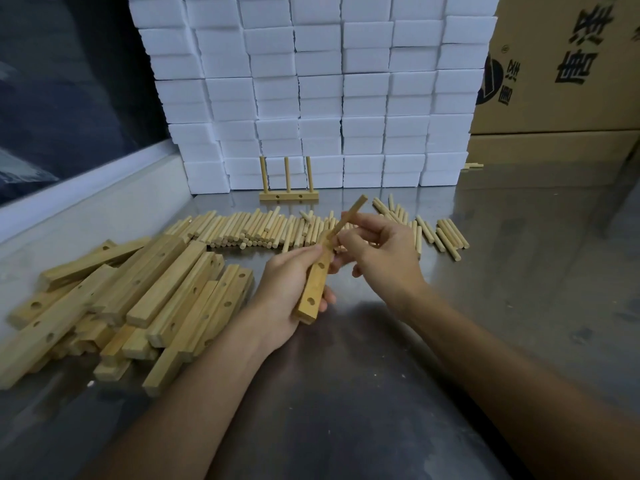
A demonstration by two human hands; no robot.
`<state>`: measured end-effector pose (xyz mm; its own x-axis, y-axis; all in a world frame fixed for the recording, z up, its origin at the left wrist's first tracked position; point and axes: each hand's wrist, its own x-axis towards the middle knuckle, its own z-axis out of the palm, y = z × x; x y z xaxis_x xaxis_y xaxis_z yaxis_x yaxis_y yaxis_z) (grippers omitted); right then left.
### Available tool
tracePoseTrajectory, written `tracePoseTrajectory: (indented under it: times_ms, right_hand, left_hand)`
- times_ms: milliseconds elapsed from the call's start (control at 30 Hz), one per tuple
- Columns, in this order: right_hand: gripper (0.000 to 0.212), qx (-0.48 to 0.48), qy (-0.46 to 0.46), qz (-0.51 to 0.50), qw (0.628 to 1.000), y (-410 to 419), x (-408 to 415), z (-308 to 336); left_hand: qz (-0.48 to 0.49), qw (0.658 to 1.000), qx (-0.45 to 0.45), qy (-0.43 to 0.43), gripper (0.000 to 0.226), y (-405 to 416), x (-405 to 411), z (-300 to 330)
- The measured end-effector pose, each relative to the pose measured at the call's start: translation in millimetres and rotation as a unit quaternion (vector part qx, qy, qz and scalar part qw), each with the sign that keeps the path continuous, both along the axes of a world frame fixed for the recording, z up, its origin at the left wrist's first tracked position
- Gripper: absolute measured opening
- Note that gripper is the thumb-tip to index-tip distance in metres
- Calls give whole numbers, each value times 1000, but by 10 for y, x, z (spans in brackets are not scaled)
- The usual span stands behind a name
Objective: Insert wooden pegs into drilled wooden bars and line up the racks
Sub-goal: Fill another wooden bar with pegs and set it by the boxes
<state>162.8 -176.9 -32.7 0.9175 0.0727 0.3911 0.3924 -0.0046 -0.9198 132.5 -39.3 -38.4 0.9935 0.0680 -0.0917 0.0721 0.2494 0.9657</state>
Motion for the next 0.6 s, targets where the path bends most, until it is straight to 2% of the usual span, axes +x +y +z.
tracePoseTrajectory:
  times_ms: [100, 200, 267, 467, 600]
  right_hand:
    - [17, -141, -46, -109, 983, -51, 55, -97]
    - [16, -325, -89, -240, 911, -204, 165, -165]
    - [19, -392, -76, -266, 877, -301, 243, -193]
    - [38, -469, -28, -263, 843, -344, 348, -208]
    - [37, -476, -6, -261, 840, -326, 351, -208]
  left_hand:
    - [15, 998, -49, 29, 26, 27, 13, 18]
    - [23, 996, -73, 46, 24, 52, 10, 28]
    - [29, 995, -84, 52, 24, 61, 5, 32]
    - [41, 992, -102, 59, 25, 71, 4, 35]
    - [44, 992, -102, 59, 25, 73, 7, 33]
